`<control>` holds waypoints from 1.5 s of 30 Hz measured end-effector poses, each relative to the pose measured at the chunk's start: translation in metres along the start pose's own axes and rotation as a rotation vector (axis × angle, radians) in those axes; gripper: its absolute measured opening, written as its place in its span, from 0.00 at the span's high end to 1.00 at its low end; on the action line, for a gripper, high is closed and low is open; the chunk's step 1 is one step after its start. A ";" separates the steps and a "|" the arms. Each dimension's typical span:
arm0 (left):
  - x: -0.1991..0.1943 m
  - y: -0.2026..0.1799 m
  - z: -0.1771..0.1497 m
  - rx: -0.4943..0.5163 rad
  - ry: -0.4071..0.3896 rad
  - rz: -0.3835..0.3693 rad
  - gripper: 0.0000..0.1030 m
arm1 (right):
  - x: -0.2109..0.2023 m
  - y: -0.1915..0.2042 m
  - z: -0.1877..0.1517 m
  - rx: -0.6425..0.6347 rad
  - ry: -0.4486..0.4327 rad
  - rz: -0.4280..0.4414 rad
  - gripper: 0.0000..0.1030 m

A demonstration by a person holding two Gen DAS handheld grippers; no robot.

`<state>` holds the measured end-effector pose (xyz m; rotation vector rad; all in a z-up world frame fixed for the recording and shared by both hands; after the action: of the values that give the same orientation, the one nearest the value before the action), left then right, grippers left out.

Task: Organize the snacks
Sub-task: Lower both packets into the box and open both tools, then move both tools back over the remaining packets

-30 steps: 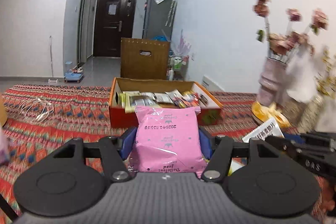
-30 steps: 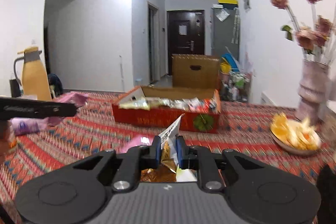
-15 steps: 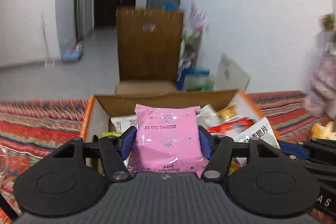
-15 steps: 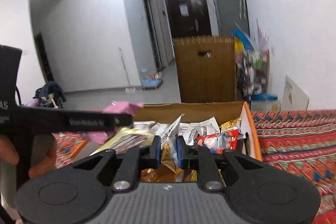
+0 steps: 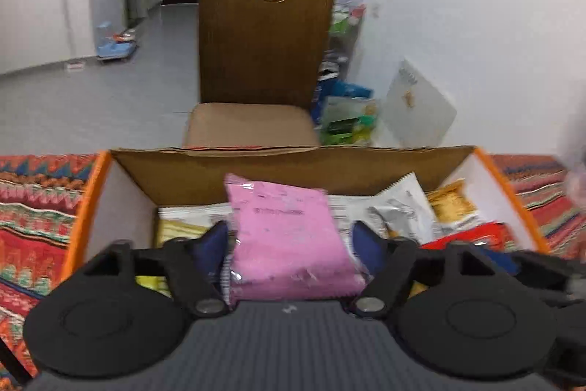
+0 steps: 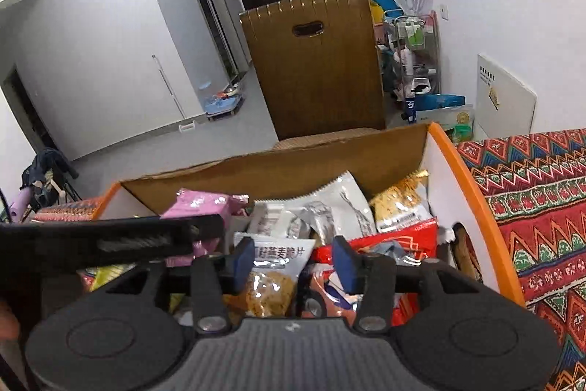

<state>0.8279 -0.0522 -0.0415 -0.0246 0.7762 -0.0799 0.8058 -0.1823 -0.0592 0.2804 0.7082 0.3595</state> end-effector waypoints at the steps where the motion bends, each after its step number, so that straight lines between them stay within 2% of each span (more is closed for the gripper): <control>1: -0.003 -0.001 -0.001 -0.002 -0.010 -0.012 0.18 | 0.002 0.000 -0.002 -0.007 0.003 -0.002 0.54; 5: -0.017 -0.008 0.000 0.050 -0.033 0.012 0.16 | -0.008 0.005 0.000 -0.033 -0.035 -0.018 0.39; 8: -0.035 -0.010 0.006 0.068 -0.049 0.017 0.16 | -0.029 0.010 -0.001 -0.101 -0.043 -0.062 0.38; 10: -0.055 -0.007 0.011 0.065 -0.071 0.030 0.15 | -0.047 0.013 0.004 -0.121 -0.058 -0.061 0.37; 14: -0.117 0.004 0.010 0.024 -0.122 0.040 0.14 | -0.093 0.022 0.015 -0.185 -0.086 -0.062 0.33; 17: -0.175 0.018 -0.004 -0.011 -0.203 0.105 0.07 | -0.140 0.035 0.014 -0.262 -0.120 -0.060 0.31; 19: -0.216 0.031 -0.022 -0.045 -0.261 0.178 0.06 | -0.177 0.044 0.007 -0.326 -0.165 -0.071 0.25; 20: -0.233 0.033 -0.032 -0.055 -0.270 0.183 0.06 | -0.196 0.047 0.003 -0.356 -0.197 -0.084 0.21; 23: -0.286 0.039 -0.069 -0.099 -0.292 0.153 0.03 | -0.247 0.050 -0.011 -0.400 -0.244 -0.122 0.20; 27: -0.349 0.035 -0.126 -0.056 -0.347 0.168 0.01 | -0.313 0.056 -0.050 -0.409 -0.278 -0.105 0.19; 29: -0.378 0.031 -0.153 -0.040 -0.394 0.201 0.00 | -0.339 0.059 -0.074 -0.420 -0.286 -0.103 0.11; 31: -0.400 0.024 -0.182 -0.027 -0.405 0.190 0.00 | -0.369 0.063 -0.106 -0.428 -0.300 -0.103 0.07; 34: -0.431 0.013 -0.229 -0.010 -0.411 0.171 0.00 | -0.399 0.070 -0.155 -0.430 -0.293 -0.090 0.07; 37: -0.457 0.003 -0.278 0.043 -0.438 0.204 0.00 | -0.426 0.069 -0.209 -0.401 -0.277 -0.088 0.06; 41: -0.475 -0.008 -0.338 0.053 -0.419 0.231 0.00 | -0.447 0.064 -0.268 -0.362 -0.249 -0.133 0.06; 45: -0.464 -0.022 -0.384 0.093 -0.334 0.235 0.00 | -0.460 0.056 -0.323 -0.274 -0.204 -0.140 0.05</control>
<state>0.2273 -0.0332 0.0098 0.1388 0.4372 0.1094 0.2515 -0.2798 -0.0063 0.0070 0.4683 0.2856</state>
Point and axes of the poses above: each gripper's, at about its wrist camera, not at the fingertips, and x roughly the way its jaws point, y to its left, z to its top, the point moved 10 cm from there along x, roughly the way its jaws point, and after that the axes turned 9 degrees about z, right-handed, at the moved point
